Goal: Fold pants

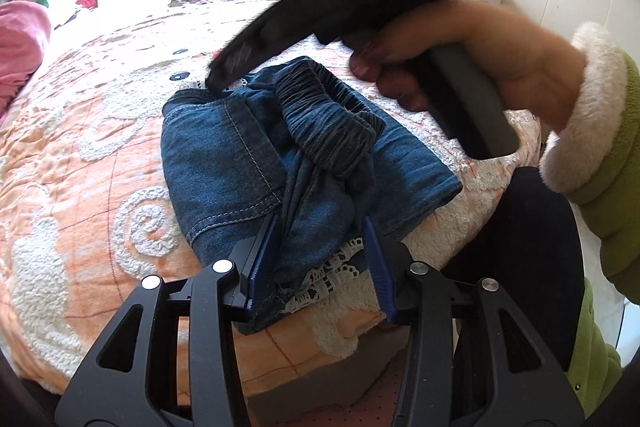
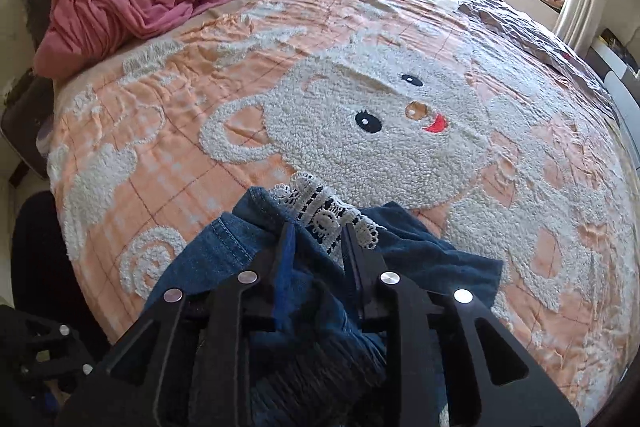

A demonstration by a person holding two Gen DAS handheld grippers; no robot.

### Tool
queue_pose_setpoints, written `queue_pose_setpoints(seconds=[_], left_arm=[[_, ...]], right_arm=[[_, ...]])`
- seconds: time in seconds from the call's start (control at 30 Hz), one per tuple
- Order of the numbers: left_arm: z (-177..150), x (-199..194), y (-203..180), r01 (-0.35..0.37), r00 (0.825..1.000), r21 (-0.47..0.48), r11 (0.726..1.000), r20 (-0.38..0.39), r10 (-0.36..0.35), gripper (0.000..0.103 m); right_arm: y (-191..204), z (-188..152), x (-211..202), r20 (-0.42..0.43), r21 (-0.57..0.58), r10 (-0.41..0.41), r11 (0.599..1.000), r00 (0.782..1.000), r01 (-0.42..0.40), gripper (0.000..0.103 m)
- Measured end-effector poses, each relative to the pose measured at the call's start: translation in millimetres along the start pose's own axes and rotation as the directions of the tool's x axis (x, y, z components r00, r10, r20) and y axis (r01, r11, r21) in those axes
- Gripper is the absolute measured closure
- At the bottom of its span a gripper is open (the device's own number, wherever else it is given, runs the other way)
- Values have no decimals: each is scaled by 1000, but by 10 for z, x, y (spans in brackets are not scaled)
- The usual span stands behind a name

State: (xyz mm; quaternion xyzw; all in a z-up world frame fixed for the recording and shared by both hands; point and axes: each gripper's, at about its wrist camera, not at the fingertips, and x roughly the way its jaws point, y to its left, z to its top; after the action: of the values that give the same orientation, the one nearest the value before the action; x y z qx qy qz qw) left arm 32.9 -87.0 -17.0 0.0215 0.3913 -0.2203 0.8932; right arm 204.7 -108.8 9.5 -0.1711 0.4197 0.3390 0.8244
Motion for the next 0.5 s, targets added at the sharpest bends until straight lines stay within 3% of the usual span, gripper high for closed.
queue_pose_setpoints(seconds=[0.27, 0.37, 0.5], left_arm=[[-1, -20, -13, 1, 1000, -6, 1000, 0, -1, 66], [1, -21, -13, -1, 1000, -6, 1000, -1, 1, 66], [-3, -23, -28, 0, 1000, -3, 1000, -1, 0, 65]], right_arm=[[-16, -235, -554, 65, 41, 64, 997, 996, -67, 63], [15, -389, -583, 43, 40, 93, 995, 995, -95, 57], [14, -593, -419, -33, 22, 13, 1000, 999, -12, 56]])
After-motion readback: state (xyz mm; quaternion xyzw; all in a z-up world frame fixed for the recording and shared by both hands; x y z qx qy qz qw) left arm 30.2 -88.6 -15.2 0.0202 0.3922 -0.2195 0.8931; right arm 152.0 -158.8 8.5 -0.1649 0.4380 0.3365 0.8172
